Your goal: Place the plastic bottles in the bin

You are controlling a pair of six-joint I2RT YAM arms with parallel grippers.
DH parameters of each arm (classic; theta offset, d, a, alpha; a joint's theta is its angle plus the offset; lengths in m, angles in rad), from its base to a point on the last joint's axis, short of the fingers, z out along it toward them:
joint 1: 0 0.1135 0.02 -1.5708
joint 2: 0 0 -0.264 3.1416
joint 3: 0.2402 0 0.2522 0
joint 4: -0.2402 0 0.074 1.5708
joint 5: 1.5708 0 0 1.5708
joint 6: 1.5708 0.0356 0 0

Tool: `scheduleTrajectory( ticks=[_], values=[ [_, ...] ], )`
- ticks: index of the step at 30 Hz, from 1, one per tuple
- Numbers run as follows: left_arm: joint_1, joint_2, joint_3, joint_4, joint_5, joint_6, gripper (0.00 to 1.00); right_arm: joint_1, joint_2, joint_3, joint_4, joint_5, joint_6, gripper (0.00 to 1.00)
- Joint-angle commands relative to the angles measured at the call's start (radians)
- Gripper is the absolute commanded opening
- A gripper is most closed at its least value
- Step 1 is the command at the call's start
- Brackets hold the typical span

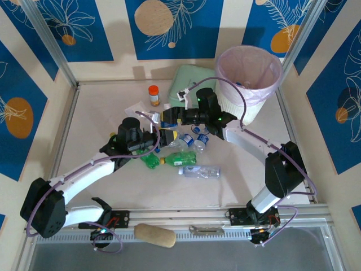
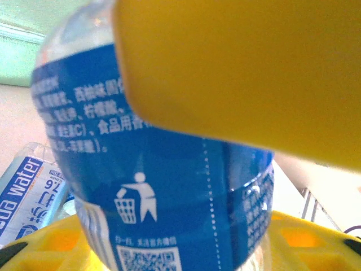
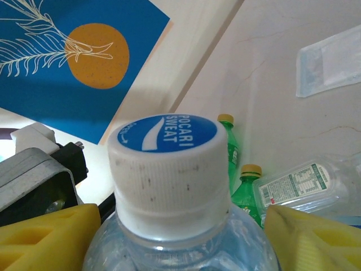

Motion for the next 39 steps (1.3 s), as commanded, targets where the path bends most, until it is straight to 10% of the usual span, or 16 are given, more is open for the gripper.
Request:
scheduleTrajectory(
  ticks=[1, 8, 16, 30, 39],
  values=[
    [-0.005, -0.01, 0.013, 0.044, 0.009, 0.012, 0.5, 0.011, 0.008, 0.03, -0.027, -0.024, -0.014, 0.73],
    [-0.005, -0.013, 0.004, 0.051, 0.006, 0.004, 0.58, 0.012, 0.007, 0.03, -0.039, -0.01, -0.023, 0.55],
    [0.002, -0.049, -0.021, 0.036, -0.011, 0.0, 0.96, -0.022, -0.003, 0.064, -0.143, 0.118, -0.103, 0.55],
    [0.076, -0.119, -0.081, -0.225, -0.401, -0.114, 1.0, -0.215, -0.125, 0.258, -0.376, 0.295, -0.3, 0.55],
    [0.1, -0.11, -0.135, -0.184, -0.411, -0.217, 1.0, -0.414, -0.149, 0.449, -0.411, 0.328, -0.306, 0.54]
  ],
)
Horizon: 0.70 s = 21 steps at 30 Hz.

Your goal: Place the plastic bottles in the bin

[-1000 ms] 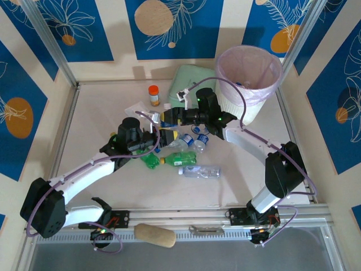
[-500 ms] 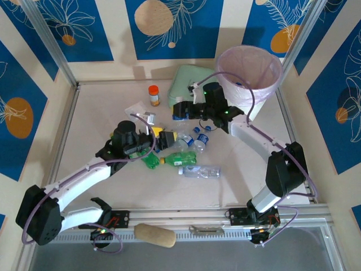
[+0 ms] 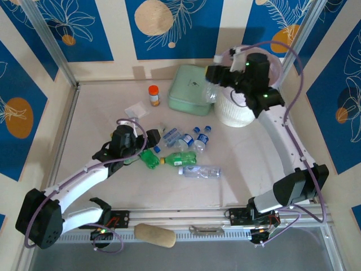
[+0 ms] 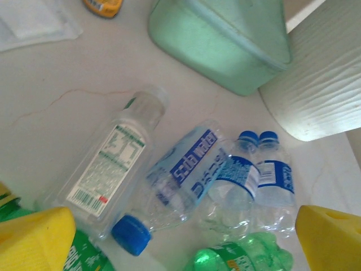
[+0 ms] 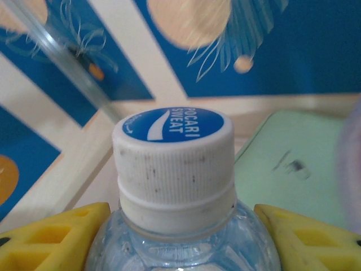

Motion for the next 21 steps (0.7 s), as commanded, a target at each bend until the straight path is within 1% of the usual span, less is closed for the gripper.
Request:
scheduleTrajectory(
  ticks=[1, 6, 9, 14, 21],
  values=[
    [0.006, -0.007, -0.014, 0.011, -0.029, -0.045, 1.0, -0.063, -0.018, 0.069, -0.026, 0.04, -0.021, 0.54],
    [0.008, -0.006, -0.039, 0.035, -0.026, -0.06, 1.0, -0.137, -0.006, 0.108, 0.009, 0.181, -0.088, 0.54],
    [0.008, -0.005, -0.045, 0.041, -0.019, -0.062, 1.0, -0.183, 0.014, 0.112, 0.036, 0.232, -0.104, 0.54],
    [0.008, -0.009, -0.046, 0.038, -0.018, -0.063, 1.0, -0.245, 0.082, 0.143, 0.061, 0.251, -0.075, 0.54],
    [0.008, -0.019, -0.049, 0.036, -0.013, -0.068, 1.0, -0.253, 0.207, 0.213, 0.017, 0.258, -0.086, 0.54]
  ],
)
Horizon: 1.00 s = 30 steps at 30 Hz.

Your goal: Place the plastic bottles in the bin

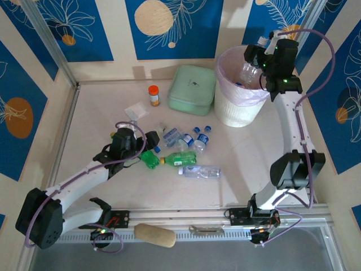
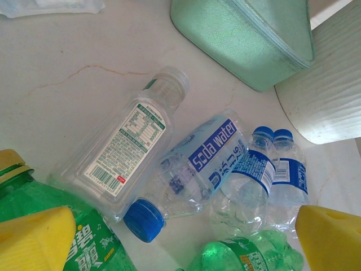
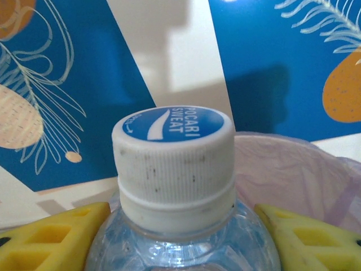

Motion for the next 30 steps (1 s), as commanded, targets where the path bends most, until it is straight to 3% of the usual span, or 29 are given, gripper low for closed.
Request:
scheduleTrajectory(
  ticks=[1, 17, 21, 22, 30],
  values=[
    [0.008, -0.02, -0.014, 0.025, 0.001, -0.01, 1.0, 0.0, 0.045, 0.055, -0.017, 0.014, -0.013, 0.54],
    [0.008, -0.045, -0.037, 0.036, -0.013, -0.036, 1.0, 0.016, 0.141, 0.064, -0.073, -0.036, 0.039, 0.6],
    [0.008, -0.043, -0.042, 0.051, -0.007, -0.043, 1.0, 0.016, 0.14, 0.075, -0.091, -0.022, 0.037, 0.91],
    [0.008, -0.042, -0.042, 0.05, -0.004, -0.042, 1.0, 0.016, 0.14, 0.078, -0.095, -0.022, 0.037, 0.95],
    [0.008, -0.048, -0.042, 0.052, -0.007, -0.041, 1.0, 0.025, 0.13, 0.086, -0.105, -0.019, 0.02, 0.99]
  ],
)
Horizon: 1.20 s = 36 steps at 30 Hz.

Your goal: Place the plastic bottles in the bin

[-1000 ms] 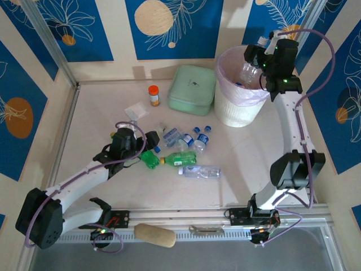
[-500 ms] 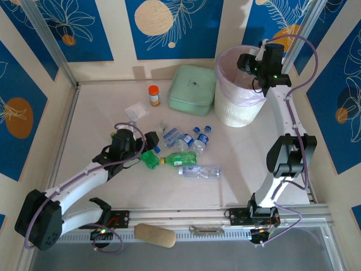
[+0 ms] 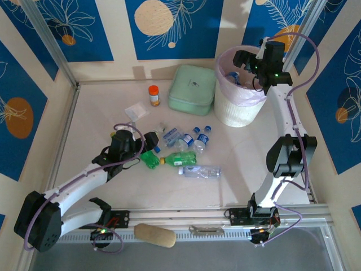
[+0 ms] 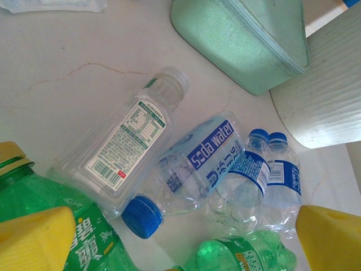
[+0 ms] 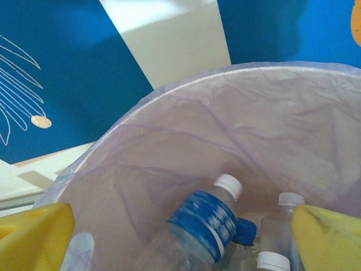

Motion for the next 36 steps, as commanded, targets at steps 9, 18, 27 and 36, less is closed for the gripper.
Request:
scheduleTrajectory(
  ticks=[9, 18, 27, 36],
  values=[
    [0.009, -0.019, -0.003, 0.006, -0.023, 0.003, 1.0, 0.044, -0.082, -0.011, -0.005, -0.024, -0.03, 0.99],
    [0.025, 0.006, 0.017, 0.022, -0.052, 0.014, 1.0, 0.174, -0.316, -0.266, -0.028, -0.074, -0.04, 0.99],
    [0.026, 0.138, 0.07, 0.108, 0.044, 0.0, 1.0, 0.371, -0.506, -0.594, -0.135, -0.042, 0.096, 0.99],
    [0.026, 0.155, 0.105, 0.07, 0.117, 0.048, 1.0, 0.459, -0.534, -0.818, -0.135, 0.028, 0.346, 0.99]
  ],
)
